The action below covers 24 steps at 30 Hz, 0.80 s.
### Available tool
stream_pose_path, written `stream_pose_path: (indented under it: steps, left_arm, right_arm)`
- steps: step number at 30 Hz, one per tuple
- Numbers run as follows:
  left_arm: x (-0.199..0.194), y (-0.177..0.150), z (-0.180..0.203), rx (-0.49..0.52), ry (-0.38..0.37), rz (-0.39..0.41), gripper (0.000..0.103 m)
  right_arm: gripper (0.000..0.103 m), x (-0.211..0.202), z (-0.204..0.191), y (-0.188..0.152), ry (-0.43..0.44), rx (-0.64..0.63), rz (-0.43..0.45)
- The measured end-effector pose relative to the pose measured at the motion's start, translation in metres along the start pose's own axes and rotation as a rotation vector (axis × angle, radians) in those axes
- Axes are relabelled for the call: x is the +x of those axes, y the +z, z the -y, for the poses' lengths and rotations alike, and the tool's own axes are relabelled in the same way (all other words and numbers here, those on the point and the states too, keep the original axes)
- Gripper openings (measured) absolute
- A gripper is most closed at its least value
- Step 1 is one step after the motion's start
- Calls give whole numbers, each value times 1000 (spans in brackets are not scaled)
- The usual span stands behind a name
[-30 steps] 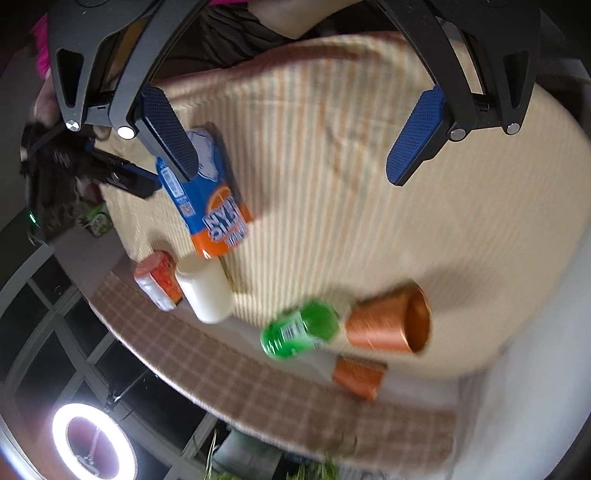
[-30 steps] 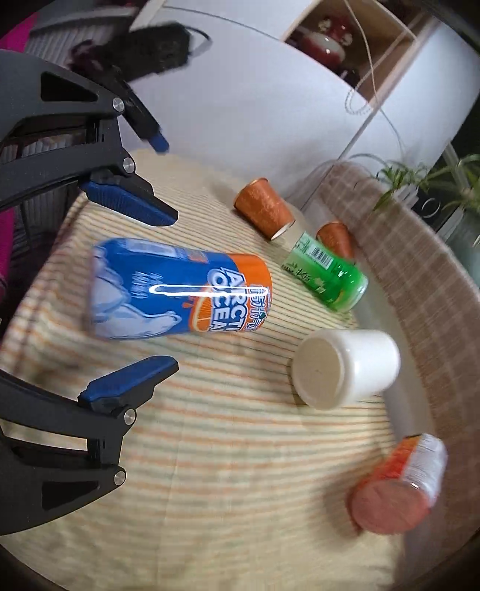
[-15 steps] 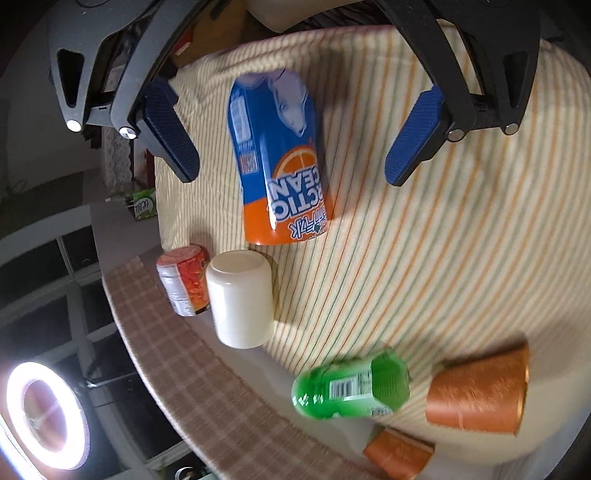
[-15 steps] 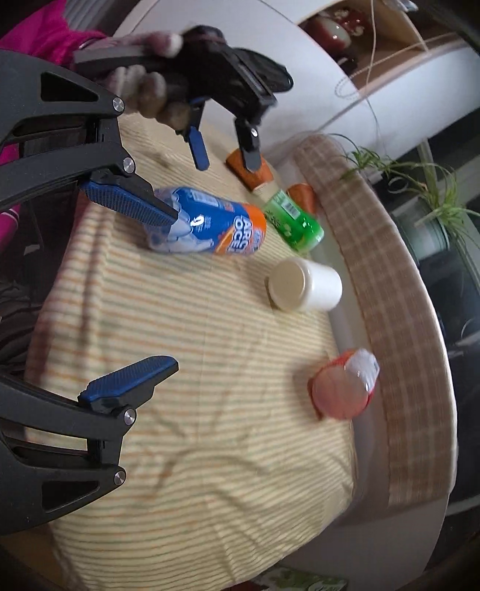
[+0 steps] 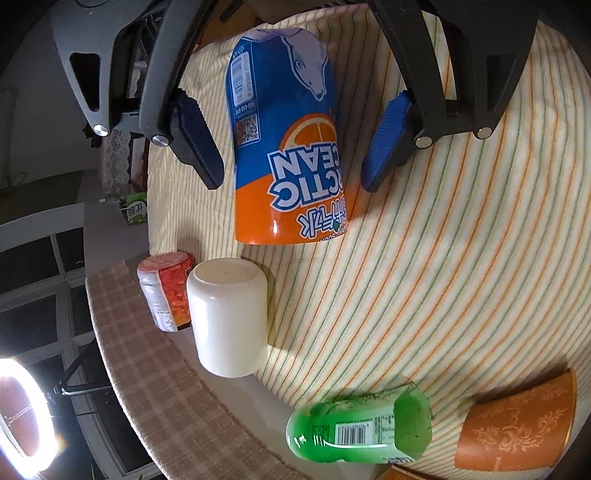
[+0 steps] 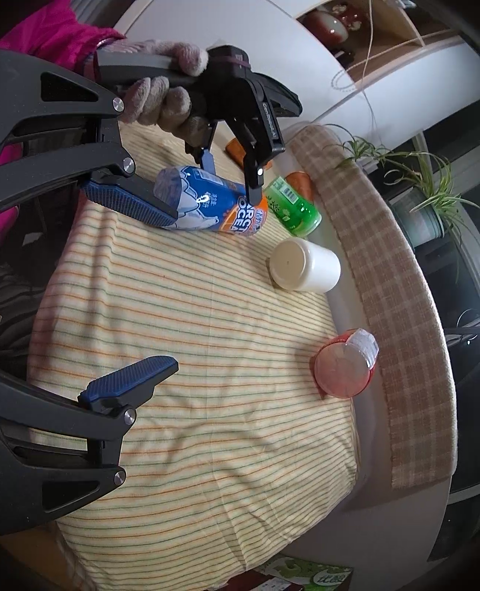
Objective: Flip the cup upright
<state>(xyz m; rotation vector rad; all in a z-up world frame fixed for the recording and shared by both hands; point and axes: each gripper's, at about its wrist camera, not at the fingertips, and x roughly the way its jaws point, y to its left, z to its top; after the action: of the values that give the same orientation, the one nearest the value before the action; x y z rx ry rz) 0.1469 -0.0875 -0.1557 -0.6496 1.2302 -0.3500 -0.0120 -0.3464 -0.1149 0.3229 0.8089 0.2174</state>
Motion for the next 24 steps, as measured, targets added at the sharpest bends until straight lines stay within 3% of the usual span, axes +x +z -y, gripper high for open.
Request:
stream_pose_path:
  steps: [5,12,24]
  left_arm:
    - [6,0,4,23,7,-14,65]
    - [2,-2,12,79,29,18,63]
    - [-24,-19,44,285,121,166,63]
  right_arm:
    - [73,0,2,-1,-15,9,2]
    - [73,-1,2,-2,-23,19,7]
    - [73,0,-4,-1,-43,-3,18]
